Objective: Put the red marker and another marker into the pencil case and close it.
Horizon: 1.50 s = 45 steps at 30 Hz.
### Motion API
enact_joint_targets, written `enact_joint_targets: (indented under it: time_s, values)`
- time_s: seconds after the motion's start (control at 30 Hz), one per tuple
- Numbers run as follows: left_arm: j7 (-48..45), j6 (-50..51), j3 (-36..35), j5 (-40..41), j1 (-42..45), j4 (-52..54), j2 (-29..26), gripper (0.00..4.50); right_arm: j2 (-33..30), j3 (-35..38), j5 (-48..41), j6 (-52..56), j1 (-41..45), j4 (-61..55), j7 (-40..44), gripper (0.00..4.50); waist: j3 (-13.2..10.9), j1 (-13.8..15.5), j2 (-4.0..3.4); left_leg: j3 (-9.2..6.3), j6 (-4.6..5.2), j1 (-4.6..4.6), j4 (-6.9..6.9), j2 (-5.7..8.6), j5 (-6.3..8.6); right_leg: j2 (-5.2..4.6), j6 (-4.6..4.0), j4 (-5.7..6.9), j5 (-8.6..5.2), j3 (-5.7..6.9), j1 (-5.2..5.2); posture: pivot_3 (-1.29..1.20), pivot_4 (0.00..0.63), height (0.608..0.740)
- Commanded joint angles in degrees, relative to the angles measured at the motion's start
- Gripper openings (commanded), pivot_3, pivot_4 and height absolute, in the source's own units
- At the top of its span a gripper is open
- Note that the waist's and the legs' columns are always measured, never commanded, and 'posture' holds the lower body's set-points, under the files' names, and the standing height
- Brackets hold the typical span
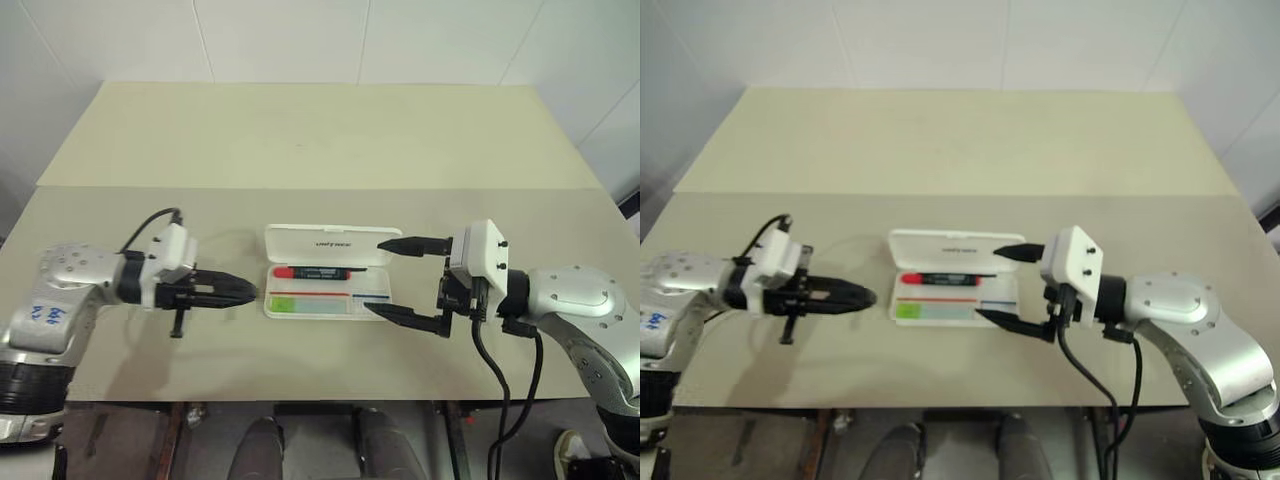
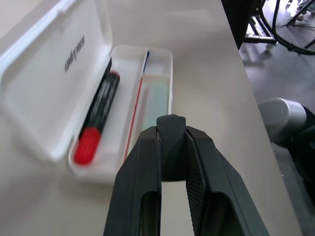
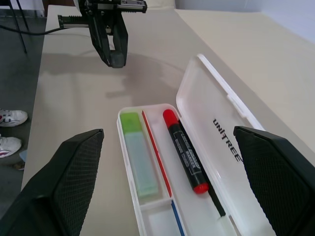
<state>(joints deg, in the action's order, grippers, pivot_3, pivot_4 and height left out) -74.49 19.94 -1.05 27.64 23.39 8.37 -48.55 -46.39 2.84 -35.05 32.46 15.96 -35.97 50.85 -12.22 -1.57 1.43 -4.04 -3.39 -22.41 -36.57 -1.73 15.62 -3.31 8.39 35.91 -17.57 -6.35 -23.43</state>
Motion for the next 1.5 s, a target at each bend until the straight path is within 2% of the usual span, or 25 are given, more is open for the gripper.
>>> enact_joint_targets:
  time_s: [0.03, 0.23, 0.4, 0.93, 1.5]
  values:
    - [1.31, 0.41, 3.39, -1.36, 3.04, 2.51, 2.08, 0.35, -2.46, 3.13, 0.0, -0.79, -2.37, -2.3, 1.17, 4.5, 0.0, 0.01, 0.0, 0.0, 0.0, 0.0, 0.03, 0.0, 0.0, 0.0, 0.0, 0.0, 0.0, 0.0, 0.0, 0.0, 0.15, 0.74]
    - [2.62, 0.71, 9.57, -4.43, 8.09, 1.49, 6.53, 0.35, -5.89, 9.32, -0.78, -0.68, -8.97, -4.38, 2.03, 4.5, 0.0, -0.04, 0.0, 0.01, 0.0, 0.03, 0.06, 0.0, 0.0, 0.01, 0.0, 0.0, 0.0, -0.01, -0.01, 0.0, 0.15, 0.74]
    - [4.6, 0.81, 12.48, -7.27, 11.05, -0.15, 9.6, 0.35, -6.24, 12.49, -1.38, -0.15, -12.69, -6.6, 0.93, 4.5, 0.0, 0.01, 0.0, 0.01, 0.0, 0.08, 0.04, 0.0, -0.01, 0.04, 0.01, 0.04, 0.0, -0.02, 0.02, 0.0, 0.15, 0.74]
    - [9.45, 3.83, 18.95, -11.69, 13.65, 0.29, 18.33, 0.35, -7.17, 14.36, -1.6, 0.27, -15.34, -8.58, -0.48, 4.5, 0.0, 0.06, 0.0, 0.01, -0.02, 0.08, -0.02, 0.03, -0.03, 0.04, 0.07, 0.04, 0.04, -0.06, 0.07, 0.0, 0.15, 0.74]
    - [12.09, 0.6, 23.43, -18.68, 17.36, -6.81, 25.19, 0.35, -5.97, 12.83, -2.89, 1.42, -14.27, -10.5, -4.09, 4.5, 0.0, 0.12, 0.0, 0.0, -0.02, 0.08, -0.49, 0.06, -0.02, 0.04, 0.21, 0.02, 0.11, -0.09, 0.33, 0.0, 0.15, 0.74]
